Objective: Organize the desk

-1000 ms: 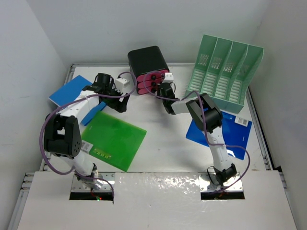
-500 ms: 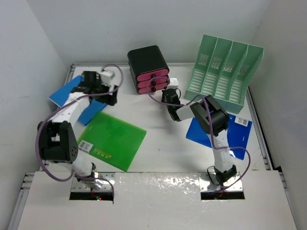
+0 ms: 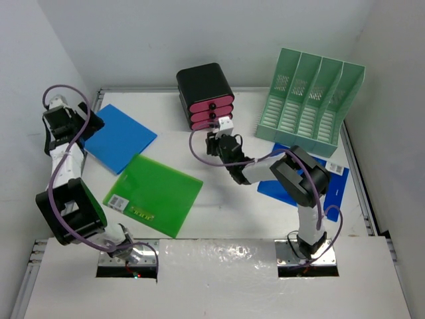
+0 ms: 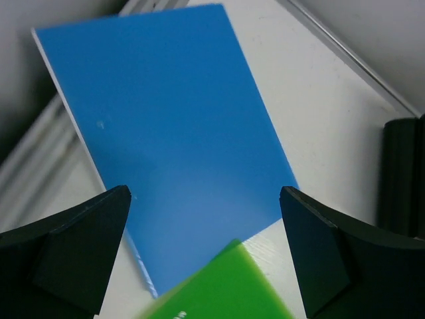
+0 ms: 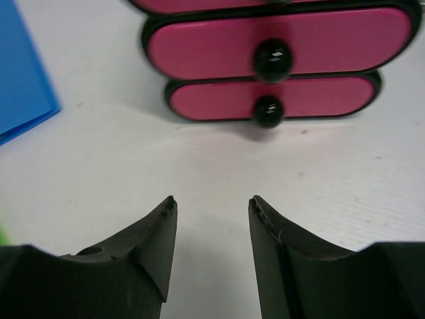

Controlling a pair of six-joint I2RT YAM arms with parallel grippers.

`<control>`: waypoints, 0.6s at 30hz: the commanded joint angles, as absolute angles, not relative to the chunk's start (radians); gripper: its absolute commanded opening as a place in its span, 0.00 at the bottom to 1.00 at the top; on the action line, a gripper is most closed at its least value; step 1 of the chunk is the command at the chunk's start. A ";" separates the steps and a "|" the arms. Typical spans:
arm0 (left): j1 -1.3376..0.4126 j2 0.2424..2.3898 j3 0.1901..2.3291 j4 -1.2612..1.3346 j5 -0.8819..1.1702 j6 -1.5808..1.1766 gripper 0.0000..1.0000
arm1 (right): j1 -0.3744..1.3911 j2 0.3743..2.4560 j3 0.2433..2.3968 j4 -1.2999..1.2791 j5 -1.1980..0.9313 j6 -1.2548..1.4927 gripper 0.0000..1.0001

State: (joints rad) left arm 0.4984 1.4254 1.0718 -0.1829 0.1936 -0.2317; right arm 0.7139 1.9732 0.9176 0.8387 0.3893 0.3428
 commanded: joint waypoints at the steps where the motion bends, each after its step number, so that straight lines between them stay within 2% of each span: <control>1: 0.494 1.445 1.037 -0.070 0.086 -0.486 0.94 | 0.744 1.905 0.882 0.907 0.370 0.322 0.47; 3: 0.494 1.482 1.095 -0.141 0.005 -0.589 0.92 | 0.750 1.885 0.853 0.911 0.345 0.359 0.47; 7: 0.489 1.581 1.131 -0.210 0.061 -0.592 0.90 | 0.765 1.835 0.812 0.910 0.348 0.367 0.47; 10: 0.485 1.611 1.123 -0.262 0.069 -0.499 0.89 | 0.775 1.821 0.828 0.832 0.334 0.354 0.47; 15: 0.488 1.565 1.065 -0.279 0.148 -0.275 0.89 | 0.790 1.882 1.037 0.584 0.174 0.311 0.51; 16: 0.483 1.556 1.057 -0.264 0.203 -0.228 0.81 | 0.792 1.929 1.119 0.553 0.137 0.319 0.51; 17: 0.476 1.546 1.054 -0.250 0.259 -0.069 0.77 | 0.793 1.949 1.155 0.526 0.108 0.331 0.51; 18: 0.459 1.536 1.057 -0.271 0.273 0.021 0.76 | 0.798 1.968 1.178 0.505 0.085 0.337 0.50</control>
State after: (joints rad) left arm 0.4881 1.6051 1.0599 -0.2882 0.1490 -0.2710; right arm 0.7807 1.9217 1.0668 0.6056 0.2188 0.3328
